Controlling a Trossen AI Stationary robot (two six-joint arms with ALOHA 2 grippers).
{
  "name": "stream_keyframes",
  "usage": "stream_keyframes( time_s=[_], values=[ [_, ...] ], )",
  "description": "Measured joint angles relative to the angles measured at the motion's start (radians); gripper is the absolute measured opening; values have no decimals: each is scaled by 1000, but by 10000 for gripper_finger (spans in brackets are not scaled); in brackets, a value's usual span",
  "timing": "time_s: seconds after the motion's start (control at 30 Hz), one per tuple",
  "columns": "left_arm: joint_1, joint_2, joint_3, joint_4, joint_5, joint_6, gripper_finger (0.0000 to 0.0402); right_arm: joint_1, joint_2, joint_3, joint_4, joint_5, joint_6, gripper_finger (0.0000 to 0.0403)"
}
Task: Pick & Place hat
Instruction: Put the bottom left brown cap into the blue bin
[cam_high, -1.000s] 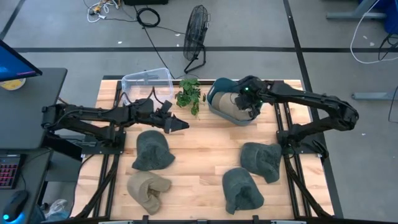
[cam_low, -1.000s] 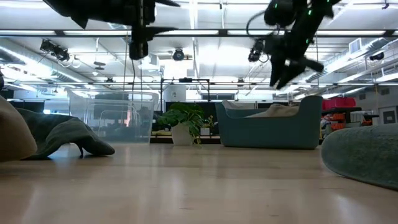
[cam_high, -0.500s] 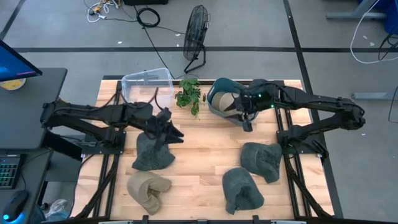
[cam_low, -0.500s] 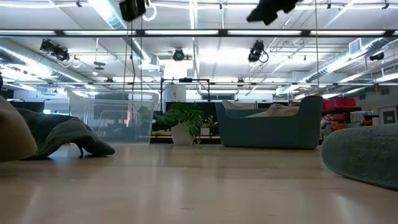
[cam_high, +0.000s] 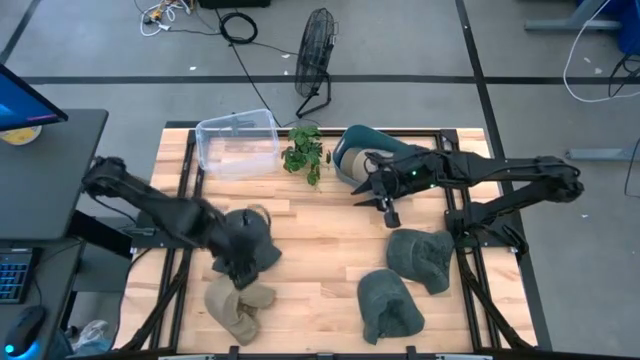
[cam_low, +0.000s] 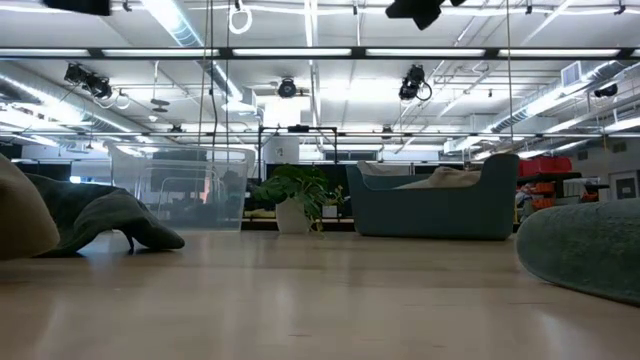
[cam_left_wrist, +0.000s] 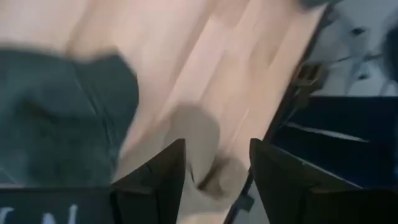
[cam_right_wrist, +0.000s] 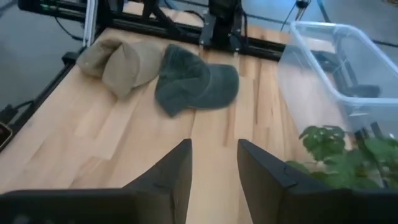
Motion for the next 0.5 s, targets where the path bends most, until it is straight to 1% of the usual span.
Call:
stream_keyframes(
  time_s=[0.13,0.27,0.37,0.5],
  values=[
    [-82,91,-3,-25,1,-156,203,19,38,0,30,-7,0,133],
    [-131,176,-4,-38,5,-318,210,47,89,0,87,-8,3,133],
    [-164,232,-4,-52,42,-399,210,69,129,0,136,-14,0,139],
    [-202,293,-4,-70,127,-509,211,81,163,0,175,-18,30,158]
  ],
)
